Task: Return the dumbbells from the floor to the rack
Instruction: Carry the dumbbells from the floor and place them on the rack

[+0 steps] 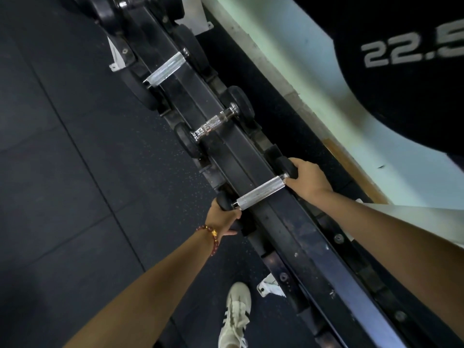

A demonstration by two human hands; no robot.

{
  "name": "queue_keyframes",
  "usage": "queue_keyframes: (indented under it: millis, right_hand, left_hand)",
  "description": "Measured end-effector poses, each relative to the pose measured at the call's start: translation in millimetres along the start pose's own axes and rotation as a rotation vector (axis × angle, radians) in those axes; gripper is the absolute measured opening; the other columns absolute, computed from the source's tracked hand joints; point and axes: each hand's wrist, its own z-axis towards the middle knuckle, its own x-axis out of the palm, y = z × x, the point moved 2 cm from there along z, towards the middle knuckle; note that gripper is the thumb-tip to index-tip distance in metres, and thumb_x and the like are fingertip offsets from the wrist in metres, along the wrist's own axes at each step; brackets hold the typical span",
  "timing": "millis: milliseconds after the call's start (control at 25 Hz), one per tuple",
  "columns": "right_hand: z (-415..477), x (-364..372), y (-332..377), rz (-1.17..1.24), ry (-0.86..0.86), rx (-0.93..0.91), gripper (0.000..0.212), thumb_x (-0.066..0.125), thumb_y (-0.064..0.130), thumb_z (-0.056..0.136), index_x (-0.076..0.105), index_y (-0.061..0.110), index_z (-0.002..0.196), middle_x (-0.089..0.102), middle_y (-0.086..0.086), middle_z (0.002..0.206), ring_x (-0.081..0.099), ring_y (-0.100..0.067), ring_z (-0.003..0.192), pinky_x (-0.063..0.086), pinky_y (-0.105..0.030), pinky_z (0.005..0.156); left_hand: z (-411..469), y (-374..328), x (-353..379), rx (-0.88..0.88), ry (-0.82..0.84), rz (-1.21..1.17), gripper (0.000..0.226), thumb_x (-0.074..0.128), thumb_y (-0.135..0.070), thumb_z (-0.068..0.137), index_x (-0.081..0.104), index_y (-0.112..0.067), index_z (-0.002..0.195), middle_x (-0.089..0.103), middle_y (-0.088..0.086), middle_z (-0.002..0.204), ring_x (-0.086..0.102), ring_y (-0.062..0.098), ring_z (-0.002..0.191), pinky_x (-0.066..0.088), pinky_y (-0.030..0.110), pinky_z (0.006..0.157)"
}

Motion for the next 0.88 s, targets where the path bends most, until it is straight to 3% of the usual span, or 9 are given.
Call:
queue_keyframes:
  millis: [160,240,320,440,560,640,760,880]
  right_hand:
    - [-3.7,5.8,-9.5,0.106,-0.016,0.024,0.052,0.065,0.009,0.085,0.049,0.014,0.134,0.064,-0.011,0.118,0.061,-0.028,0.107,0.047,-0.029,0.087]
    - [-13.7,17.5,-12.6,0.177,-0.061,0.013,0.065,0.063,0.003,0.084,0.037,0.015,0.142,0.050,-0.013,0.134,0.056,-0.029,0.114,0.044,-0.028,0.091]
    - [-33.0,36.5,-15.1,0.177,-0.199,0.018,0.075,0.060,-0.002,0.083,0.022,0.013,0.147,0.030,-0.016,0.145,0.054,-0.034,0.117,0.045,-0.031,0.096]
    - [-59.0,66.7,-16.1,0.133,-0.331,0.044,0.082,0.054,-0.005,0.084,0.007,0.008,0.150,0.019,-0.020,0.150,0.046,-0.039,0.126,0.045,-0.038,0.102]
    - [-61.7,71.8,-15.4,0.105,-0.318,0.072,0.085,0.047,-0.004,0.087,-0.008,0.006,0.150,0.013,-0.019,0.154,0.031,-0.035,0.139,0.034,-0.028,0.107]
    - [-57.2,66.4,-16.7,0.045,-0.274,0.050,0.083,0.045,-0.001,0.090,-0.013,0.005,0.149,0.010,-0.018,0.155,0.026,-0.032,0.141,0.034,-0.019,0.100]
    - [-55.8,53.9,-20.9,-0.081,-0.185,0.020,0.087,0.046,0.005,0.092,-0.020,0.009,0.148,0.008,-0.012,0.157,0.034,-0.029,0.137,0.041,-0.018,0.077]
    - [-57.1,46.0,-23.5,-0.151,-0.121,0.034,0.092,0.050,0.009,0.092,-0.022,0.011,0.147,0.006,-0.011,0.158,0.041,-0.029,0.130,0.046,-0.024,0.078]
  left_hand:
    - [-4.3,4.2,-1.4,0.084,0.014,-0.041,0.091,0.058,0.005,0.085,0.007,-0.032,0.149,0.032,0.010,0.148,0.050,0.031,0.120,0.053,0.049,0.087]
    - [-8.6,2.7,0.1,0.255,-0.076,0.126,0.099,0.059,0.000,0.086,-0.008,-0.038,0.148,0.028,0.009,0.152,0.057,0.025,0.103,0.055,0.039,0.080]
    - [-11.4,2.4,3.1,0.447,-0.171,0.419,0.089,0.059,-0.009,0.088,0.000,-0.036,0.150,0.021,0.010,0.155,0.059,0.020,0.091,0.053,0.028,0.076]
    - [-14.6,10.1,1.5,0.487,-0.167,0.603,0.064,0.057,-0.021,0.091,0.025,-0.027,0.147,0.009,0.005,0.159,0.053,0.021,0.118,0.041,0.018,0.087]
    - [-16.8,9.2,-7.7,0.585,-0.117,0.639,0.064,0.058,-0.015,0.090,0.029,-0.027,0.145,0.013,-0.003,0.158,0.049,0.018,0.123,0.034,0.014,0.089]
    - [-16.9,6.0,-10.8,0.583,-0.082,0.647,0.058,0.056,-0.009,0.091,0.035,-0.025,0.142,0.011,-0.004,0.158,0.050,0.017,0.122,0.035,0.013,0.089]
    - [-18.4,4.2,-8.8,0.551,-0.077,0.633,0.053,0.049,-0.006,0.094,0.035,-0.020,0.143,0.004,-0.005,0.159,0.046,0.017,0.128,0.036,0.013,0.089]
    - [-21.0,2.7,-6.7,0.524,-0.070,0.633,0.057,0.048,-0.007,0.094,0.029,-0.021,0.146,0.002,-0.008,0.159,0.048,0.015,0.125,0.038,0.013,0.085]
